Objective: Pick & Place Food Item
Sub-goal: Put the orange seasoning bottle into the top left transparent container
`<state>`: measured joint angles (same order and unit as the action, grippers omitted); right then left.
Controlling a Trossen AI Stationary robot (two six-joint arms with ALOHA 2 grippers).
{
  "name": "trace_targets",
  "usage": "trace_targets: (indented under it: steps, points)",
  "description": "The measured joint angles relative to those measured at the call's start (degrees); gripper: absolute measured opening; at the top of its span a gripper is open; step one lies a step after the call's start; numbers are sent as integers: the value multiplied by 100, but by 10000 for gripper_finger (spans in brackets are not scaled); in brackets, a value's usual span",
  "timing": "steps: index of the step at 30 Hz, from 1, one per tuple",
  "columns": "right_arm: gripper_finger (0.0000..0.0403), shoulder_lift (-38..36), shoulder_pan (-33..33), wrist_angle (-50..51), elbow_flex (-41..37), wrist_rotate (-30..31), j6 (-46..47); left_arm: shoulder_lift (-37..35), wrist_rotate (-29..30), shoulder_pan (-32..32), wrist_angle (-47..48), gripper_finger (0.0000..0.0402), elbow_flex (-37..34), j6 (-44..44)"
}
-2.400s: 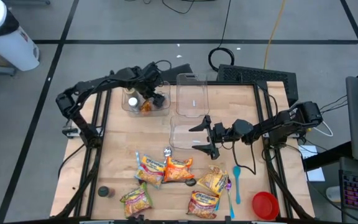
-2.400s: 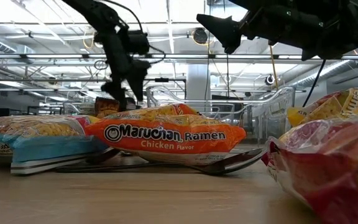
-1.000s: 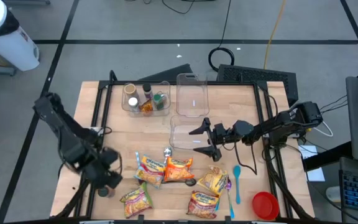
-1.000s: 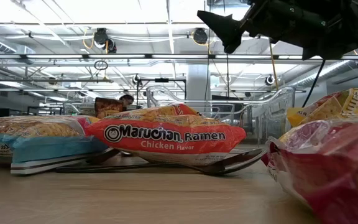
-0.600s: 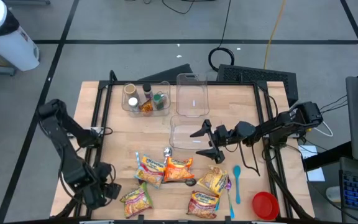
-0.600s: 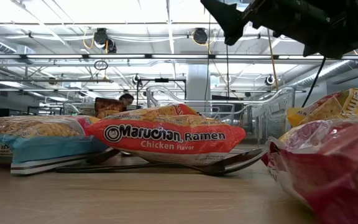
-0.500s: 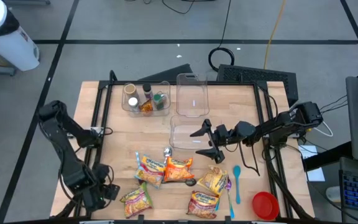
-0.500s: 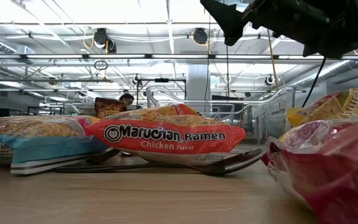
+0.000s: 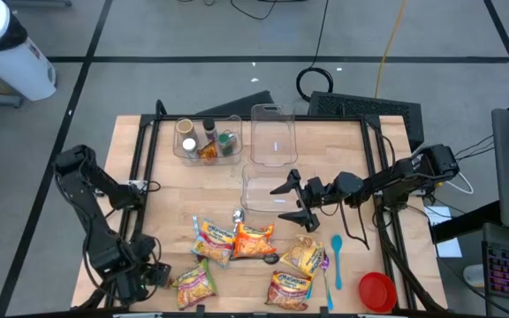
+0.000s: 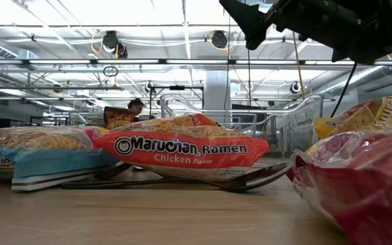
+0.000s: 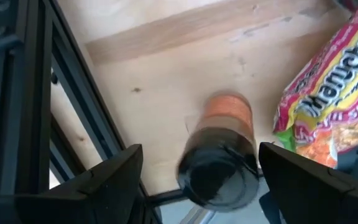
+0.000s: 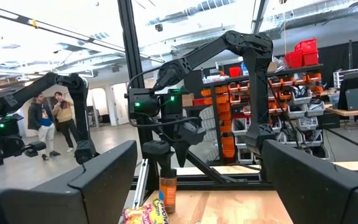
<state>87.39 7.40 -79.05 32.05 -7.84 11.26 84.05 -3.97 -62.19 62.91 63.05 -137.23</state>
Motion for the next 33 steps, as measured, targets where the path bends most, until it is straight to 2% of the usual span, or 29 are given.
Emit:
trace_targets:
  steps: [22,33]
  points:
    - [341,0,0,0,0,0,2,0,5,35,-3,324,0,116]
    - [341,0,0,0,0,0,1,-11,101,124,310,324,0,501]
